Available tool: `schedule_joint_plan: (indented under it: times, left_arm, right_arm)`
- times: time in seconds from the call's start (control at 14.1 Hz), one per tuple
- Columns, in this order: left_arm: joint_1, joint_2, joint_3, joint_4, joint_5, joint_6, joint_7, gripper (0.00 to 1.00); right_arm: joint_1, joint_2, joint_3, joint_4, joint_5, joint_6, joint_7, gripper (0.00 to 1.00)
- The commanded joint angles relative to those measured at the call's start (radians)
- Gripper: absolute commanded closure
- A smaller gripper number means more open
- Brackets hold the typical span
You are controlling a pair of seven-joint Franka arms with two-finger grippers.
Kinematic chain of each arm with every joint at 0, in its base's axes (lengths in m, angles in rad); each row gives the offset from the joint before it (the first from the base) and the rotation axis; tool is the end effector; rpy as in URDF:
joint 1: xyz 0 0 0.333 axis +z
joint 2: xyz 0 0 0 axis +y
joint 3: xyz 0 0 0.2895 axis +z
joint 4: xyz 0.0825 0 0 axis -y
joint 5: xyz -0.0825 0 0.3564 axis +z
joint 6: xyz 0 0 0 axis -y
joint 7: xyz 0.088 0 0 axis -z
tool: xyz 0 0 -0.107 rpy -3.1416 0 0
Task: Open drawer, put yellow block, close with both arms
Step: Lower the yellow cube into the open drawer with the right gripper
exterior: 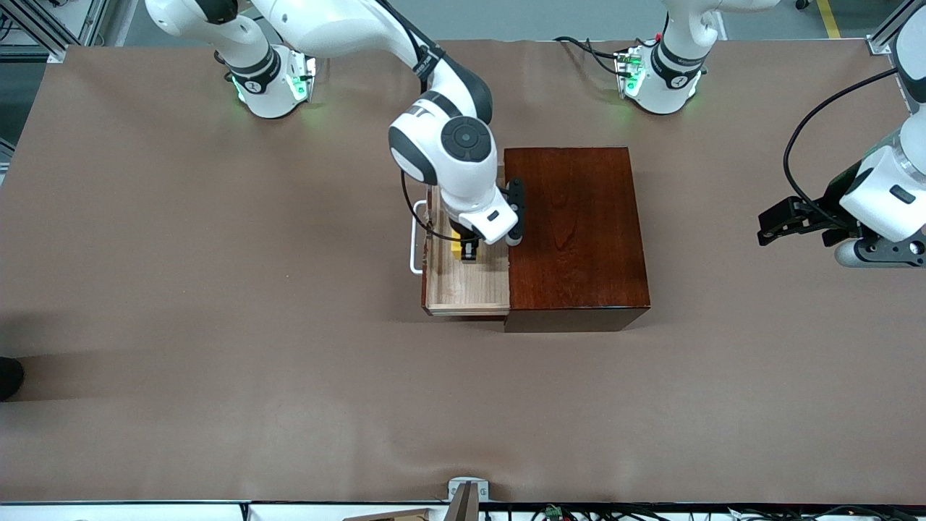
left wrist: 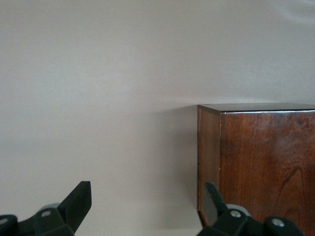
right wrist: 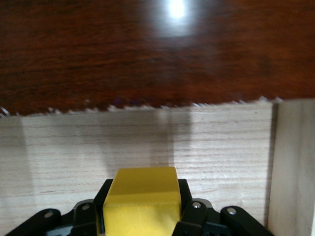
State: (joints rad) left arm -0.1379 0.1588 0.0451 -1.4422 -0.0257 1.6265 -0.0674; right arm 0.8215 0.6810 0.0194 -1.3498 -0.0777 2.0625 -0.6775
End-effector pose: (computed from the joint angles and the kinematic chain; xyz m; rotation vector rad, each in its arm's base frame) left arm 0.5737 -0.0581 0.5729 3.1206 -0.0389 0.0376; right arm 0.4677 0.5124 0.3177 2.2059 2.1594 0.0562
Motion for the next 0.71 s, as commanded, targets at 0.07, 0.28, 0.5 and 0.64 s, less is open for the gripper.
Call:
schedule_joint_plan:
  times: [0.07,0.28,0.5,0.64]
  left_arm:
    - [-0.005,-0.019,-0.001,-0.02,0.02,0.001,0.006,0.0]
    - [-0.005,-0.019,-0.001,-0.018,0.02,0.001,-0.002,0.0]
    - [-0.006,-0.018,-0.001,-0.017,0.02,0.001,-0.003,0.0]
    - [-0.003,-0.018,-0.001,-0.017,0.018,0.001,-0.003,0.0]
  right_arm:
    - [0.042,0.038,-0.006,0.004,-0.04,0.001,0.007,1.0]
    - [0.041,0.038,-0.006,0.004,-0.037,0.001,0.021,0.51]
    - [0.036,0.034,-0.006,0.009,-0.036,-0.001,0.021,0.0]
    - [0.033,0.025,-0.006,0.012,-0.031,-0.005,0.019,0.0]
